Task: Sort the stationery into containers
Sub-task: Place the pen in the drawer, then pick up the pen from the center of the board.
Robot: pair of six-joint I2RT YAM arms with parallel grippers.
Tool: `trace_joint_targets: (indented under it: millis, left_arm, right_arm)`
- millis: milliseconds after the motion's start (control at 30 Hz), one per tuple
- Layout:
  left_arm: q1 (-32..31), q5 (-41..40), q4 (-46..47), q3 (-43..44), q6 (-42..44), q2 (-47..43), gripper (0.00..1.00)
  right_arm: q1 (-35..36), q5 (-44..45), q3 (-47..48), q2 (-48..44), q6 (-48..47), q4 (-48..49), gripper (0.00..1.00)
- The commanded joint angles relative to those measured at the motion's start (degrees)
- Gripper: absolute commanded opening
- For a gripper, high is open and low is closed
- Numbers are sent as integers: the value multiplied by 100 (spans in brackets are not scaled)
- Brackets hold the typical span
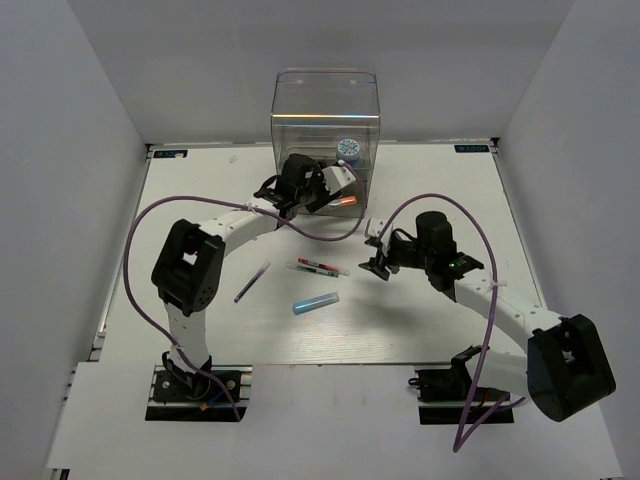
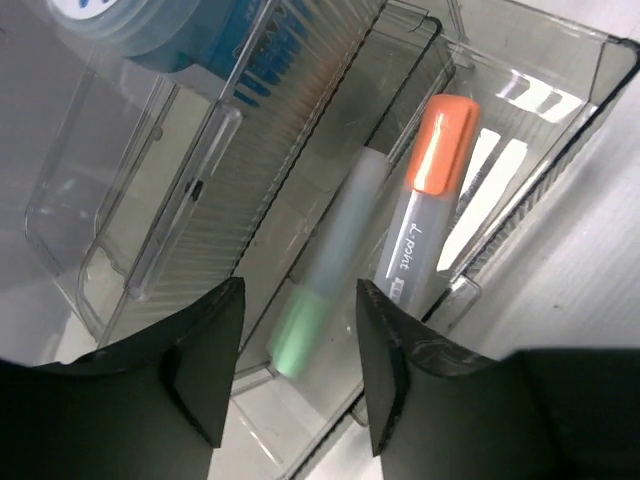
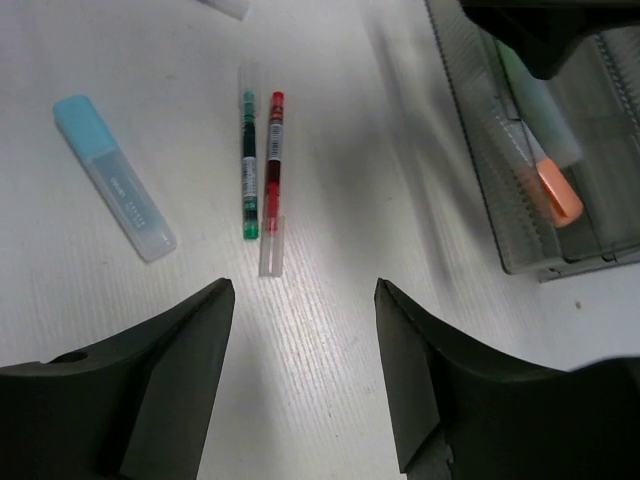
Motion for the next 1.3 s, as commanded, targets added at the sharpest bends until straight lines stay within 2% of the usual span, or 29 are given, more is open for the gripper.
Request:
trace_joint_targets:
  millis: [0, 100, 133, 167, 267, 300, 367, 433, 467, 567, 800, 900, 1000, 1100, 1200, 1233, 1267]
  left_arm:
    - [-27, 78, 185, -40, -380, -770, 60]
    - [-27, 131, 185, -224, -670, -1165, 69]
    - [-27, 131, 185, -303, -767, -1288, 77]
    - [-27, 131, 185, -303, -872, -1411, 99]
    - [-27, 0, -52, -549, -1671, -1982, 100]
    - [-27, -1, -175, -628, -2256, -2123, 100]
    - [61, -123, -780, -698, -2900, -2500, 100]
    - [61, -799, -1263, -908, -3690, -2747, 100]
    - [122, -862, -1675, -1040, -3834, -2888, 100]
    - [122, -1090, -1968, -1883, -4116, -3617, 100]
    - [122, -2154, -2276, -3508, -4863, -5234, 100]
    - [122, -2417, -2276, -4001, -5082, -5656, 100]
    - [122, -2698, -2424, -4083, -5232, -5771, 100]
    - [122, -2813, -2426, -4083, -5233, -5842, 100]
    - [122, -2813, -2426, -4083, -5180, -5913, 100]
    - [122, -2813, -2426, -4083, -5180, -5965, 100]
    - [122, -2813, -2426, -4083, -5180, -5965, 100]
  right_arm:
    - [131, -392, 0, 74, -465, -295, 65]
    - [237, -551, -35, 136, -887, -523, 66]
    - [333, -647, -44, 179, -1009, -620, 66]
    - [360, -674, -52, 249, -1237, -673, 66]
    - [623, -648, -44, 486, -1765, -944, 67]
    - [693, -587, 61, 557, -1975, -1155, 67]
    - [975, -455, 202, 864, -2328, -1349, 67]
    - [1212, -340, 544, 1339, -2661, -1692, 67]
    - [1430, -227, 606, 1444, -2706, -1876, 67]
    - [1782, 19, 844, 1840, -2821, -1869, 67]
    - [2144, 389, 1485, 2684, -2522, -1913, 67]
    - [2232, 451, 1739, 2921, -2487, -2053, 69]
    - [2311, 477, 1907, 3159, -2531, -2228, 69]
    - [2320, 434, 2162, 3474, -2592, -2500, 63]
    - [2329, 311, 2417, 3730, -2802, -2914, 39]
    - [2320, 206, 2461, 3765, -2821, -3115, 24]
    - [2329, 196, 2531, 3861, -2856, -3317, 19]
